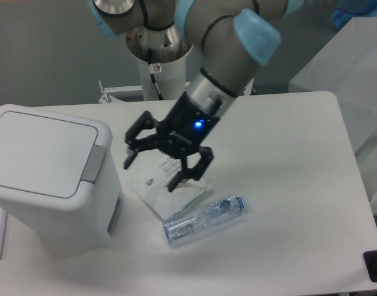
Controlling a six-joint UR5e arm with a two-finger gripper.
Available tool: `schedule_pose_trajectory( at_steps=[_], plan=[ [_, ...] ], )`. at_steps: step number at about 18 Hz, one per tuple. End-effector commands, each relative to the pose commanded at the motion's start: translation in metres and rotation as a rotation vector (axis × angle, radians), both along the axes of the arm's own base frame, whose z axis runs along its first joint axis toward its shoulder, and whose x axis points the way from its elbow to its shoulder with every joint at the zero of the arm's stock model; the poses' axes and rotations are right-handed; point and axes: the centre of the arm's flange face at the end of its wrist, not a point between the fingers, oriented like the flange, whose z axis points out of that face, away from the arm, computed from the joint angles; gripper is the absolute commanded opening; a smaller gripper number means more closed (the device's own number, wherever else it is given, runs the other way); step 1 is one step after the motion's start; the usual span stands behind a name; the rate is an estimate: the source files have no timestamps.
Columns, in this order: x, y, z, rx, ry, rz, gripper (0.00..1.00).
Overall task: Open the trash can
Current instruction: 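Swing the open gripper over to the trash can's lid edge, then push the gripper against the lid to flip it open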
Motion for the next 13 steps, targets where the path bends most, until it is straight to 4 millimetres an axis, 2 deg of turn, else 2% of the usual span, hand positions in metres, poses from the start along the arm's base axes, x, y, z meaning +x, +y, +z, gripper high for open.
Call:
schedule_pose_trajectory(
  at_steps=[13],
  plan=[
    [0.010, 0.010, -0.006, -0.003, -0.004, -0.022, 1.00]
  ],
)
